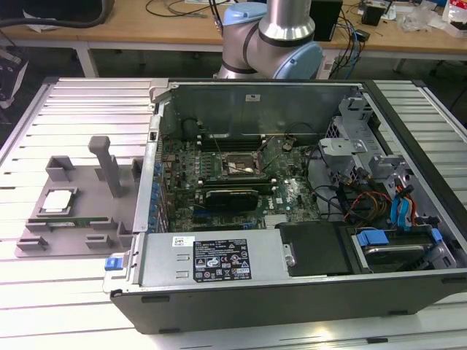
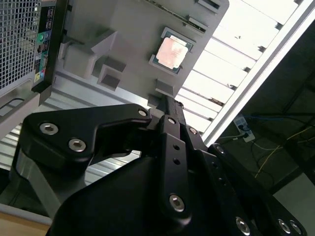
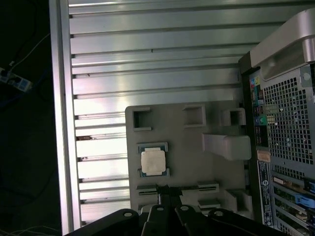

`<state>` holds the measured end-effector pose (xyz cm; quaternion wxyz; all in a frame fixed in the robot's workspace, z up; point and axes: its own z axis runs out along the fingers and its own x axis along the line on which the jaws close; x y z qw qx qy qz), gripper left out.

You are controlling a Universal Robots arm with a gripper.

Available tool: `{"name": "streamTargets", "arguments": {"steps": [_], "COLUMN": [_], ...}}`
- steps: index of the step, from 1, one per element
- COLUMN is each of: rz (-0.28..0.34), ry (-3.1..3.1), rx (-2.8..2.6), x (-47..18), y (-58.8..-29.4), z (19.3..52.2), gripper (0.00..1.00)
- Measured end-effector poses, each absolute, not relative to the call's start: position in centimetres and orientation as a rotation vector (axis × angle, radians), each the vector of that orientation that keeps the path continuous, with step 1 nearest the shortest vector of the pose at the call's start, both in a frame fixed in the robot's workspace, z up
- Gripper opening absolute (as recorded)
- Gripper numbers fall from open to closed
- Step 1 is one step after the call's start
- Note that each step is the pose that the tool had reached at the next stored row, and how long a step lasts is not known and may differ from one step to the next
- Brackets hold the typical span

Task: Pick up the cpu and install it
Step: 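Reach for the cpu, then pick up the cpu and move it towards the insertion slot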

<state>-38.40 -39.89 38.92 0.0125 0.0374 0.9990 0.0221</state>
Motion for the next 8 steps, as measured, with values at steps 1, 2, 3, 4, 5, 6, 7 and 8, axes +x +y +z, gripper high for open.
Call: {"name": "streamTargets", "arguments": {"steps": [1,2,3,4,5,6,7,8], "rz": [0.069,0.069,0.069,0.069,0.069,0.069,0.069,0.069], "ry": [3.114,3.114,3.114,3.114,3.114,3.114,3.114,3.114], "rx": [0.117,0.117,0.117,0.117,0.117,0.117,0.117,0.117], "x": [-38.4,-38.4,-38.4,-38.4,-38.4,-38.4,-38.4,-38.4], "y": [-39.89,-39.89,-39.89,-39.89,-39.89,-39.89,-39.88,-39.88], "z": [38.91,38.91,38.91,38.91,38.91,38.9,38.9,38.9], "gripper": [0.11,0.11,0.11,0.11,0.11,0.11,0.11,0.17]}}
